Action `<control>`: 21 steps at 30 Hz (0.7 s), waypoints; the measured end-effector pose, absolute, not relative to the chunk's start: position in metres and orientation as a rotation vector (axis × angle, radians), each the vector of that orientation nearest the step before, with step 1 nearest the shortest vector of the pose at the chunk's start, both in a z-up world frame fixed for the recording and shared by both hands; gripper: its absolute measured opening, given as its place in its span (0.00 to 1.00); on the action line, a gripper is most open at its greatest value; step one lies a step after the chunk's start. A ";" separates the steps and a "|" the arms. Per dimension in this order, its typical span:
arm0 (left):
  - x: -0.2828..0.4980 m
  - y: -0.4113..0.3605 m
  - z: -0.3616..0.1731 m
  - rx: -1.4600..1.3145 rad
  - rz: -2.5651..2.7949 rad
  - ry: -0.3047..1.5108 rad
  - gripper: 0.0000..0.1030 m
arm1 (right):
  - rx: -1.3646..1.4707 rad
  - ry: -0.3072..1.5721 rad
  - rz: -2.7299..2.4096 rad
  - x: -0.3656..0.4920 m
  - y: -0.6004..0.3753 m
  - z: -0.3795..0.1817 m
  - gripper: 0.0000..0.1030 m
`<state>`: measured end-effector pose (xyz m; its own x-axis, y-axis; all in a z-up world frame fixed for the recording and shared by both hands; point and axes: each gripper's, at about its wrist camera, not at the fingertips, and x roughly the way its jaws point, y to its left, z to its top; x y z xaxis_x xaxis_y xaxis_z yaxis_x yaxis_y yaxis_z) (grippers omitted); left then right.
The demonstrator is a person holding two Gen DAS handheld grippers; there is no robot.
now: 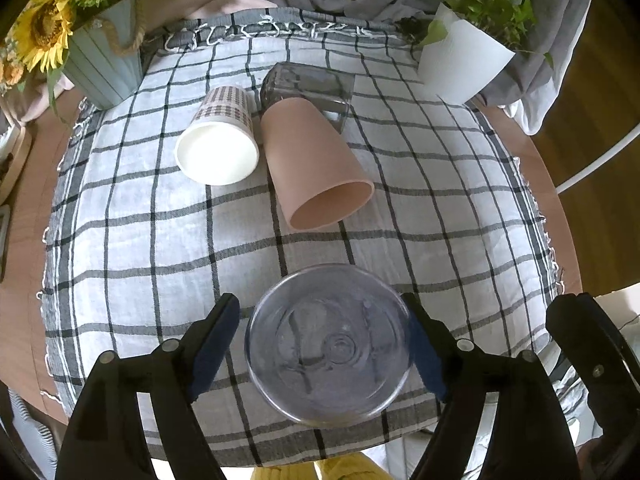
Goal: Flip cup upside down
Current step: 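Turn the clear cup upside down in the right gripper, then lower the inverted clear cup onto the cloth and open the right gripper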
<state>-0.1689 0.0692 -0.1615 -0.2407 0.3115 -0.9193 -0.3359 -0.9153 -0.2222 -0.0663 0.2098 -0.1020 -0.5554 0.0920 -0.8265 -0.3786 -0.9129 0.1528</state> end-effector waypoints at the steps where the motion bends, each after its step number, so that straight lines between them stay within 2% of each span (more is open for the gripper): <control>1: -0.169 0.069 -0.162 -1.619 2.195 0.028 0.79 | -1.311 0.458 2.511 -0.066 0.209 -0.102 0.84; 11: -0.168 0.066 -0.164 -1.624 2.196 0.017 0.85 | -1.324 0.438 2.503 -0.067 0.205 -0.104 0.85; 16: -0.166 0.064 -0.160 -1.602 2.201 0.010 0.86 | -1.315 0.432 2.507 -0.066 0.205 -0.102 0.92; 17: -0.165 0.064 -0.158 -1.592 2.205 0.007 0.90 | -1.311 0.430 2.510 -0.065 0.204 -0.101 0.93; 21: -0.161 0.065 -0.149 -1.555 2.227 0.005 0.92 | -1.283 0.407 2.516 -0.060 0.204 -0.093 0.94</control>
<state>-0.1612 0.0654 -0.1492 -0.2847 0.3358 -0.8979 -0.3401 -0.9111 -0.2329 -0.0603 0.2043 -0.0934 -0.5628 0.1244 -0.8172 -0.3758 -0.9190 0.1190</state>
